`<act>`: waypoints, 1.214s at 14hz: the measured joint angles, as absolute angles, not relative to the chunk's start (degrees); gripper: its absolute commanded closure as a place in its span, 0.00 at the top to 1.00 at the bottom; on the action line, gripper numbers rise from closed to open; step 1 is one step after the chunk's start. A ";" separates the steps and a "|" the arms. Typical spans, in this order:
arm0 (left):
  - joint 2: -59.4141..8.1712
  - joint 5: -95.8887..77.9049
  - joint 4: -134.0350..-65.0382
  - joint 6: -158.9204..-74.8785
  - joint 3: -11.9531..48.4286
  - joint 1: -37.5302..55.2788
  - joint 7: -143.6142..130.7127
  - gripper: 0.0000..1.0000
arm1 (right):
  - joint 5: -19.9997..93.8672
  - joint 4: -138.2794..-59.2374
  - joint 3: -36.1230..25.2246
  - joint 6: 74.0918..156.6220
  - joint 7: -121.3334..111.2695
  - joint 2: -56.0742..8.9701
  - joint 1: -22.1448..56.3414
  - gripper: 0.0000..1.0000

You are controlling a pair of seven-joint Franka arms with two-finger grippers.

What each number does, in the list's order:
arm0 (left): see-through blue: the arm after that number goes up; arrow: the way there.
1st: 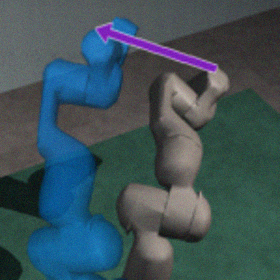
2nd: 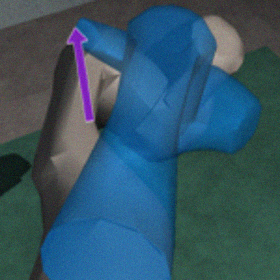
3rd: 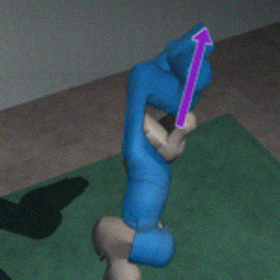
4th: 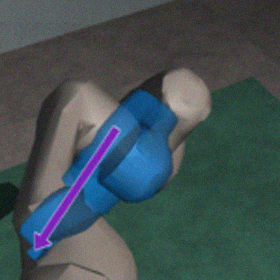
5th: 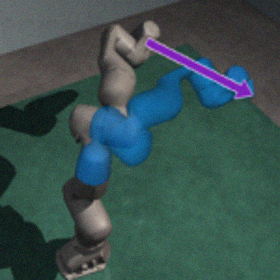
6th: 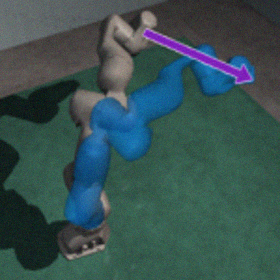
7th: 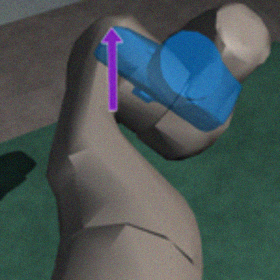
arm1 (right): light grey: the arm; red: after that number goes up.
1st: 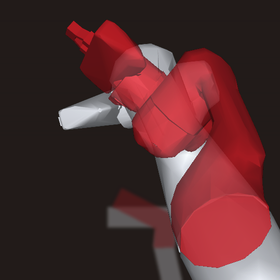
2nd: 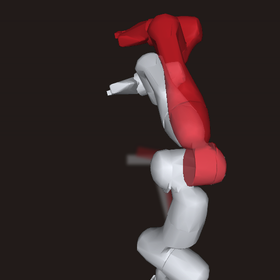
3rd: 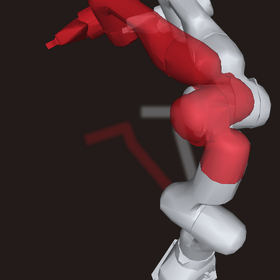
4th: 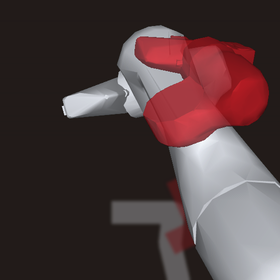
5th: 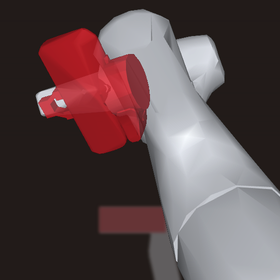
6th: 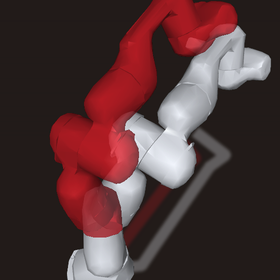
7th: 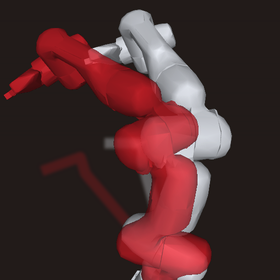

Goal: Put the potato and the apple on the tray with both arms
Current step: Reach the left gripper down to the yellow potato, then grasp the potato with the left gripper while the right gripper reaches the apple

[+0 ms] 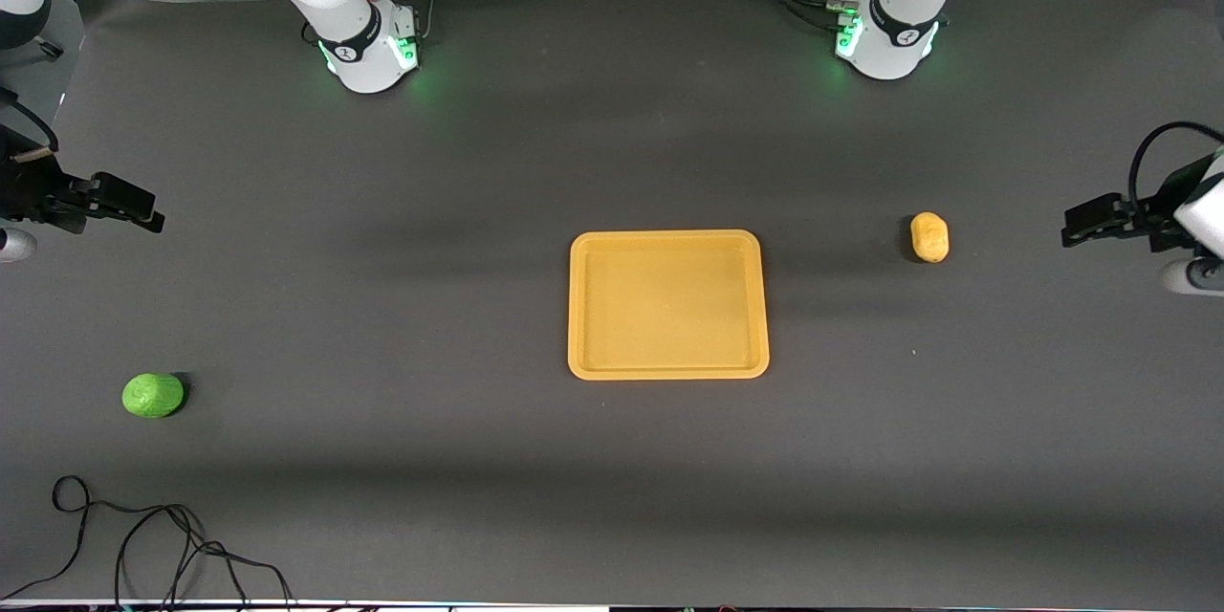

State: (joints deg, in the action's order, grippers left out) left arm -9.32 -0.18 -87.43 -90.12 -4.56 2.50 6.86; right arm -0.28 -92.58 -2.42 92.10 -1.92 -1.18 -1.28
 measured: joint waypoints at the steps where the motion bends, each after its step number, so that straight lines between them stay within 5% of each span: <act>1: -9.89 -0.18 -88.57 -90.68 -4.56 2.51 6.86 1.00 | -0.28 -92.58 -2.42 92.09 -1.92 -1.20 -1.28 1.00; 4: -10.29 -0.20 -96.88 -97.84 -4.59 2.50 6.83 1.00 | -0.28 -92.58 -2.42 92.11 -1.92 -1.38 -1.28 1.00; 12: -5.92 -0.31 -135.44 -127.75 -4.69 2.49 7.84 0.99 | -0.29 -90.37 -5.07 102.30 -15.21 -10.46 -10.42 1.00; 17: -8.44 -0.31 -139.69 -132.84 -4.67 2.50 11.75 0.96 | 0.81 -75.01 -5.23 102.68 -28.57 -23.28 -20.05 1.00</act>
